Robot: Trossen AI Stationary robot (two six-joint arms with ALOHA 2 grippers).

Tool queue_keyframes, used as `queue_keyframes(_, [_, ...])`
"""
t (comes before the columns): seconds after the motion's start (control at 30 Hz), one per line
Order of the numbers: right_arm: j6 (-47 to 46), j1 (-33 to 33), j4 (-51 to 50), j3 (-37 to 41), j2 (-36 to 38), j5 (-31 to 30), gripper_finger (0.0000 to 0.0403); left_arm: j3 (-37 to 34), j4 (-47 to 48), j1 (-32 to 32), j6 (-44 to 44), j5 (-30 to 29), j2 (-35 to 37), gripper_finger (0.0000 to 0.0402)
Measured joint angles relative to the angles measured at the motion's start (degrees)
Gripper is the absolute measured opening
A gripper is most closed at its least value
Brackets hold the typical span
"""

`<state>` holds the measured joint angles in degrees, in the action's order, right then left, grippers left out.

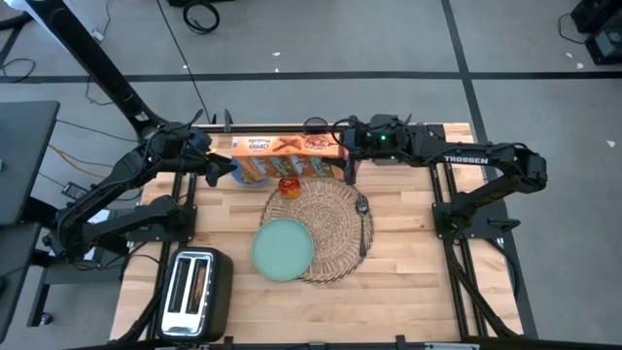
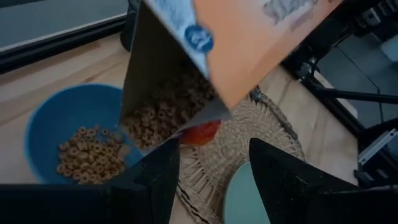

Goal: Arrange a breakfast setting
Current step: Pour the cereal from the orange cereal box into the blue bowl

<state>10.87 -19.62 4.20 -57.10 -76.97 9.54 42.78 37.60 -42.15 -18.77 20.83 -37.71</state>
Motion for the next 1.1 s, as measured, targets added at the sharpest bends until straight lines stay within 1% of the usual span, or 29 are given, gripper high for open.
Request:
queue_keyframes(0.3, [0.3, 0.2, 1.9, 0.0, 0.3, -1.0, 0.0247, 0.0, 0.0, 0.0, -0.2, 0.1, 0.0, 0.0198])
queue_keyframes(0.4, [2.9, 1.1, 2.4, 0.0, 0.2, -1.2, 0.0247, 0.0, 0.0, 0.0, -0.4, 0.1, 0.0, 0.0198])
queue_keyframes(0.8, [5.6, 1.5, 0.9, -1.0, 0.2, -2.5, 0.0247, 0.0, 0.0, 0.0, -1.6, 0.0, 0.0, 0.0198])
queue_keyframes(0.87, [5.4, 1.6, 1.1, -1.0, 0.2, -2.9, 0.0247, 0.0, 0.0, 0.0, -1.6, 0.0, 0.0, 0.0198])
queue_keyframes(1.0, [2.0, 1.7, 1.2, -1.0, 0.2, -3.6, 0.0247, 0.0, -0.1, 0.0, -1.7, 0.0, 0.0, 0.0198])
queue_keyframes(1.1, [-0.2, 2.2, 0.8, -1.0, 0.2, -5.2, 0.0247, 0.0, -0.1, 0.0, -1.7, 0.0, 0.0, 0.0198])
